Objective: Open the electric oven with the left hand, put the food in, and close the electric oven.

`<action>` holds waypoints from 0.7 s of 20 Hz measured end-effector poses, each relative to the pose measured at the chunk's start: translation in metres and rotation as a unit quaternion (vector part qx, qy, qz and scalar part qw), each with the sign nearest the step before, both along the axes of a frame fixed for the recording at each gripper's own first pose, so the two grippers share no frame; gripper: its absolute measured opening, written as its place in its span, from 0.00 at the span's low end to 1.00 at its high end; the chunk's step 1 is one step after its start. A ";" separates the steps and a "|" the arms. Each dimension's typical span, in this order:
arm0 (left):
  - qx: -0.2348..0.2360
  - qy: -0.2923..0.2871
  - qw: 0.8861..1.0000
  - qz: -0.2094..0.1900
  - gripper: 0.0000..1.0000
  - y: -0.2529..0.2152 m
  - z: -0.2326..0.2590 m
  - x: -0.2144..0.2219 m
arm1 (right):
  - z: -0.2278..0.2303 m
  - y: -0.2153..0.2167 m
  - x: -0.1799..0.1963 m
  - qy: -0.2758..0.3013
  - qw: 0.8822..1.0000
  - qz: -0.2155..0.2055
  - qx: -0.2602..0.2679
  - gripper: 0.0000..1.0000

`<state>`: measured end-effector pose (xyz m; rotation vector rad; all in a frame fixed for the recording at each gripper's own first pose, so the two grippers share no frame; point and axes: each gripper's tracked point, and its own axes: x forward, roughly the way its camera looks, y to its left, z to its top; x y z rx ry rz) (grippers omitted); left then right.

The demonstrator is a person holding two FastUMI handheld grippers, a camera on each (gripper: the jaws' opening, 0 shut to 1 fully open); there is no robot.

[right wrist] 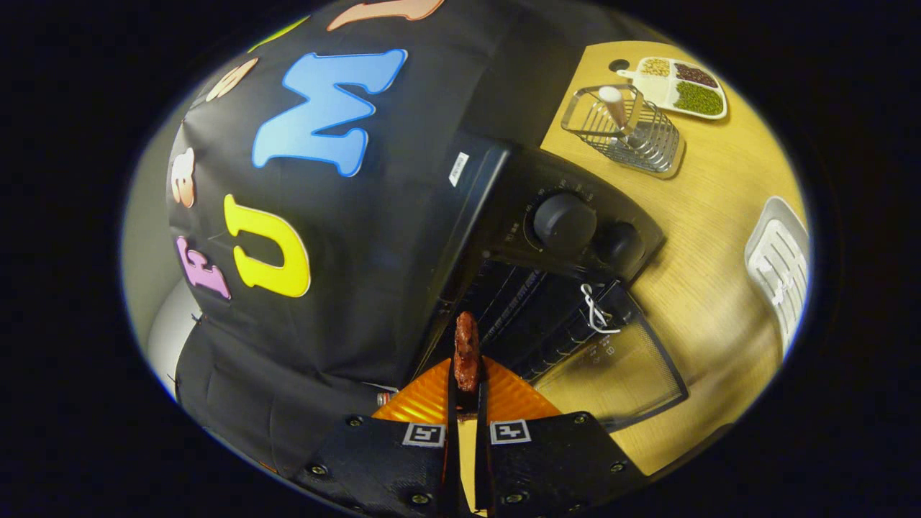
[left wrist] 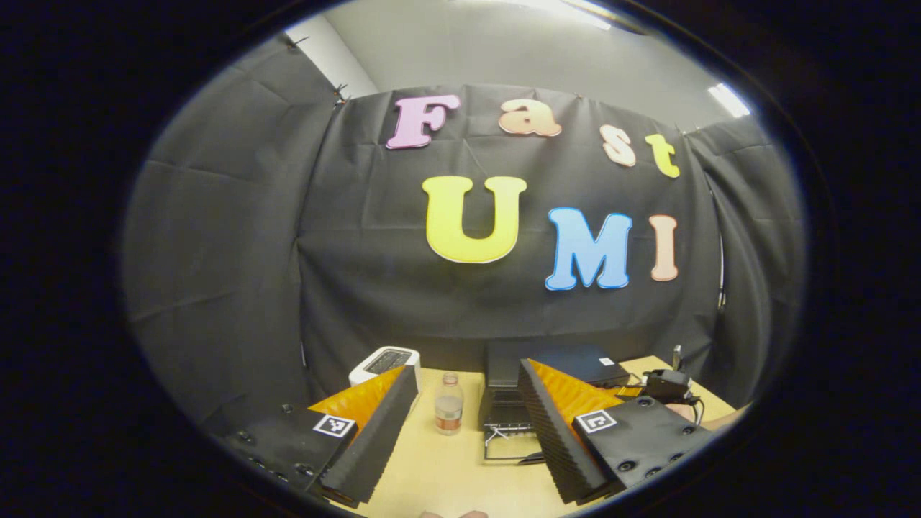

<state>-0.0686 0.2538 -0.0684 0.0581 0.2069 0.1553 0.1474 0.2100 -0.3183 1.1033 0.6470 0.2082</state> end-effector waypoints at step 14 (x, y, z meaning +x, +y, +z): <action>0.014 0.031 0.999 0.037 0.96 0.038 -0.014 0.002 | -0.056 0.006 0.076 0.033 0.991 -0.126 -0.029 0.15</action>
